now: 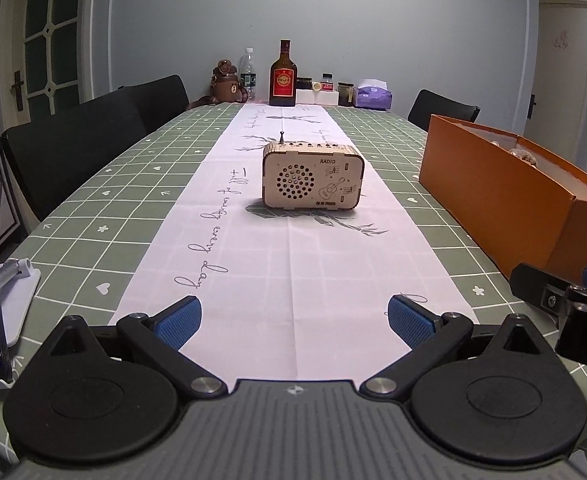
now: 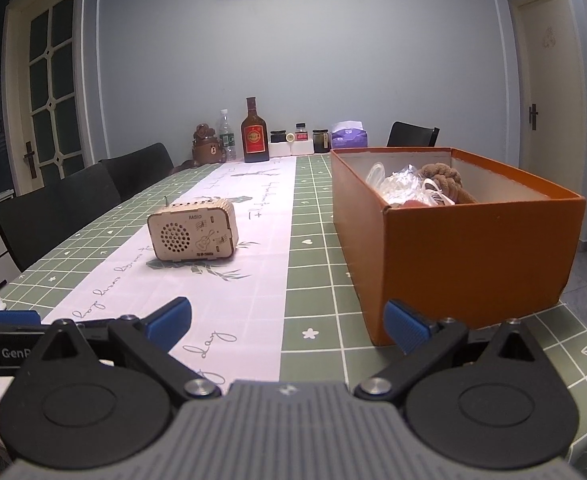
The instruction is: Organize soft objects
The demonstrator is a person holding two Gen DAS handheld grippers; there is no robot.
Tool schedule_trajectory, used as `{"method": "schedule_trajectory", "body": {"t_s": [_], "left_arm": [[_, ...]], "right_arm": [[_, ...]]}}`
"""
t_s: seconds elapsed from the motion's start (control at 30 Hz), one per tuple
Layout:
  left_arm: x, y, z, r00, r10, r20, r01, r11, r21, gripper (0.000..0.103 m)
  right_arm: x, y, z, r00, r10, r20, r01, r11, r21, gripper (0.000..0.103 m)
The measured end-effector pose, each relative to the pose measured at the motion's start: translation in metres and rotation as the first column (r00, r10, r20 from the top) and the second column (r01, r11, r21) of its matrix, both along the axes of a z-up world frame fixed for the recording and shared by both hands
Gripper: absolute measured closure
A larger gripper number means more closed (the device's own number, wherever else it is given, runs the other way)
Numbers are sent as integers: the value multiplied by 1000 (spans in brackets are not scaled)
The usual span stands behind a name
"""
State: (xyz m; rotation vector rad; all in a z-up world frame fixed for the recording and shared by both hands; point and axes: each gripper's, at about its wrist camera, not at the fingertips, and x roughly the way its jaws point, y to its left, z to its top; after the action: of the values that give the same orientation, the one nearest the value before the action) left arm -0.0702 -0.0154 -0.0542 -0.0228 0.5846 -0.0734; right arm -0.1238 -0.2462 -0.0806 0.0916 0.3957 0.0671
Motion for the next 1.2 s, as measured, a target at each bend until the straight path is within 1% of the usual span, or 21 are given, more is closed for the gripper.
{"method": "schedule_trajectory", "body": {"t_s": [0.27,1.2], "left_arm": [[-2,-1,3,1000,0,7,0,1000,9,0],[-1,-1,5,1000,2,18,-2,1000,14,0]], "right_arm": [[-2,0,1,1000,-6,14,7,1000,-22,3],[-4,-2,0,1000,-11,11,11,1000,-15,3]]}}
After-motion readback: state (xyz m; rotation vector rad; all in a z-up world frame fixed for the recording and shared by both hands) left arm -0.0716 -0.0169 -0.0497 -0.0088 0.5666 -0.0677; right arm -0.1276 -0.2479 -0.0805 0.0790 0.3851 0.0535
